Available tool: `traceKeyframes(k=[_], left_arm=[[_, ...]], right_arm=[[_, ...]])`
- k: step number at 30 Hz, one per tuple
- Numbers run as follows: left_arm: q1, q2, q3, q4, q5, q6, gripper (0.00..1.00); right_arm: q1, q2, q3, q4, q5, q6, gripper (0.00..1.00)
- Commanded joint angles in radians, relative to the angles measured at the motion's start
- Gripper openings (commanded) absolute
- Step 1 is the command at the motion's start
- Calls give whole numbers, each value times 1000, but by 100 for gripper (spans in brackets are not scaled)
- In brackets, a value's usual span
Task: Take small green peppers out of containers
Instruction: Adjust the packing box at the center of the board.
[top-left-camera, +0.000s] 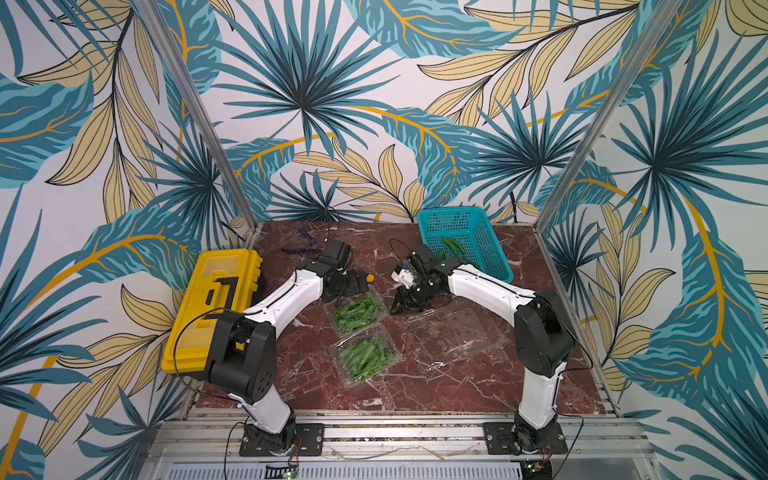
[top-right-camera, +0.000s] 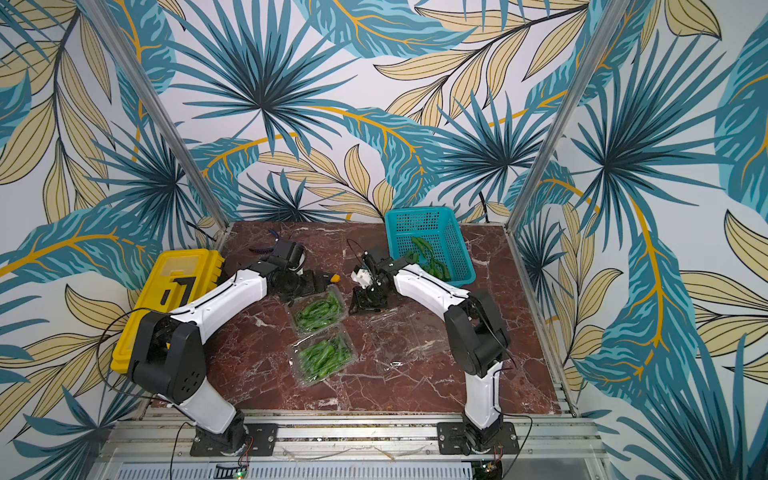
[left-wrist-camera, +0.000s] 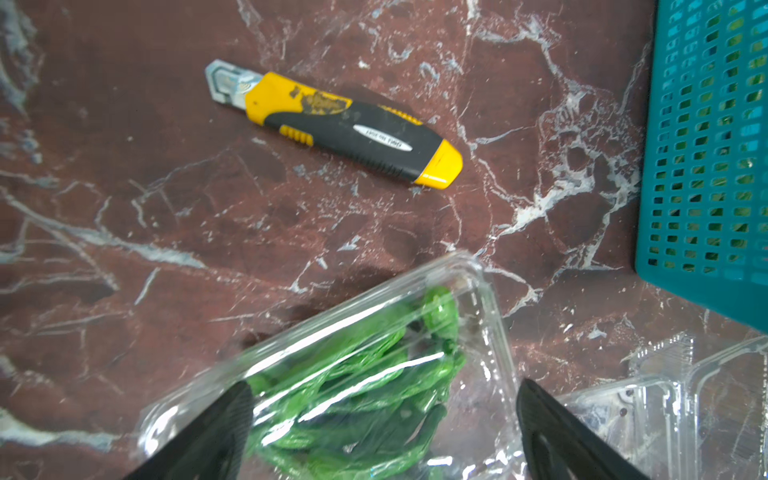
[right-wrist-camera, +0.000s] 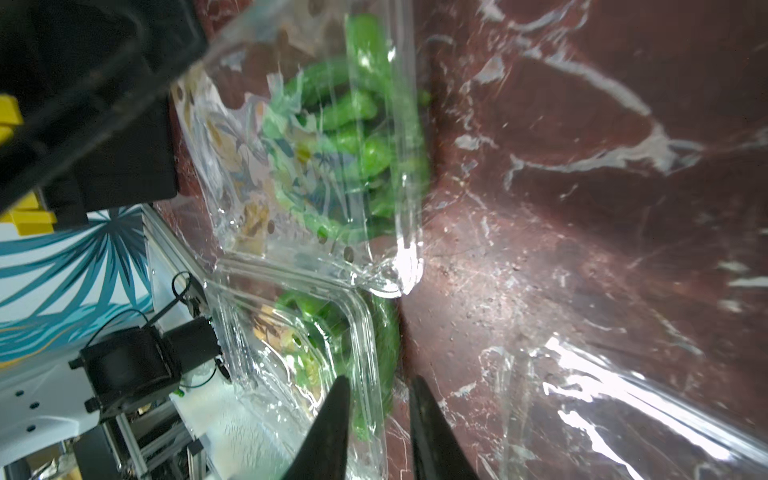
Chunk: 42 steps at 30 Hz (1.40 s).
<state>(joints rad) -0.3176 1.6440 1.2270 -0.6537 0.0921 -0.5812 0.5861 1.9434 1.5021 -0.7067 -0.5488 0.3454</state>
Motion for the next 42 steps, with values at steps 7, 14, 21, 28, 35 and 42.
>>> traceKeyframes(k=[7, 14, 21, 28, 35, 42], left_arm=[[103, -41, -78, -29, 45, 10, 99], [108, -32, -73, -22, 65, 24, 100], [81, -6, -63, 7, 115, 56, 100], [-7, 63, 12, 12, 161, 90, 100], [-24, 65, 49, 11, 169, 89, 100], [-24, 41, 47, 11, 136, 78, 100]], right_arm=[[3, 117, 79, -33, -66, -23, 27], [3, 204, 179, -53, -87, -29, 27], [-3, 275, 283, -74, -67, -26, 27], [-63, 276, 279, 3, -17, 75, 26], [-80, 153, 160, 23, 36, 71, 26], [-80, 119, 183, -18, 46, 56, 27]])
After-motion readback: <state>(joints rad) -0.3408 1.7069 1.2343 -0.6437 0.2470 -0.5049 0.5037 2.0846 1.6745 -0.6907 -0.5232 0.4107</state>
